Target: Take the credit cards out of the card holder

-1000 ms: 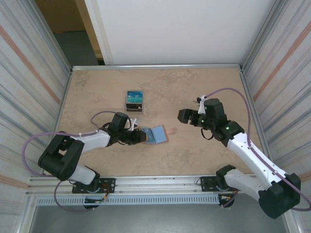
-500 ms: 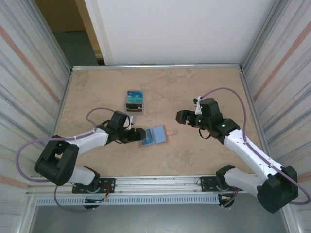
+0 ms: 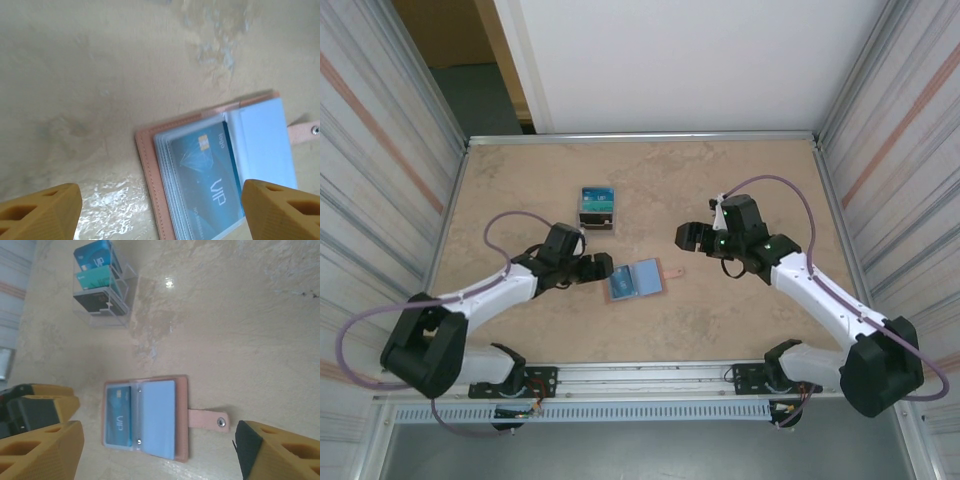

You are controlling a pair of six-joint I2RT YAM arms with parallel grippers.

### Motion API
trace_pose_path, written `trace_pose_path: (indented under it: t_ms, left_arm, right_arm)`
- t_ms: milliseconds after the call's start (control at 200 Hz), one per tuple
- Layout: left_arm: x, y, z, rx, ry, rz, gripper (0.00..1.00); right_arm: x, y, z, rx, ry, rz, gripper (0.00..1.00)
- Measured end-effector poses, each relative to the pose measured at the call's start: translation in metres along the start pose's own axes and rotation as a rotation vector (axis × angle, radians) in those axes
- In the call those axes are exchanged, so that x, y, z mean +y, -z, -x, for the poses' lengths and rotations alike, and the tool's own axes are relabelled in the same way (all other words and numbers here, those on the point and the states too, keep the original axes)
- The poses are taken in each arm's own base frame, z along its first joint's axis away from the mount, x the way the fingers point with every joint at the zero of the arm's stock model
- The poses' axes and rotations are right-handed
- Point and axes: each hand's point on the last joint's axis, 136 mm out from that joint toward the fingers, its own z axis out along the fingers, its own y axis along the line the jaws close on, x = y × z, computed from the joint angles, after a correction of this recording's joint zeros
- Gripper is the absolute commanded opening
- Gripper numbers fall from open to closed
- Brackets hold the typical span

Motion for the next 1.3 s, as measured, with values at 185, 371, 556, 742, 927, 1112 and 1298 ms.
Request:
trace_pose_path:
  t_ms: [185, 371, 556, 742, 927, 1112, 1298]
  left_arm:
    - [-0.004, 0.030, 0.012, -0.114, -0.026, 0.048, 0.71]
    - [-0.012, 0.035, -0.008, -0.116, -0.061, 0.050, 0.63]
    - [-0.015, 0.023, -0.039, -0.045, -0.095, 0.072, 0.55]
    - [-0.010, 0.007, -0.049, -0.014, -0.088, 0.093, 0.47]
    - [-0.014, -0.002, -0.045, -0.032, -0.098, 0.083, 0.36]
    - [-0.013, -0.013, -0.043, -0.032, -0.117, 0.087, 0.34]
    - [-0.002, -0.023, -0.042, -0.013, -0.114, 0.121, 0.34]
  right_arm:
    - [0.004, -0.007, -0.007, 0.034, -0.006, 0.018, 0.68]
    - [0.014, -0.019, -0.023, 0.096, 0.019, 0.044, 0.63]
    - [0.023, -0.043, -0.050, 0.208, 0.040, 0.068, 0.50]
    - [0.040, -0.070, -0.075, 0.318, 0.059, 0.094, 0.38]
    - [0.055, -0.090, -0.092, 0.391, 0.067, 0.144, 0.32]
    - [0.053, -0.104, -0.103, 0.442, 0.042, 0.160, 0.30]
    - [0.049, -0.113, -0.111, 0.472, 0.019, 0.161, 0.26]
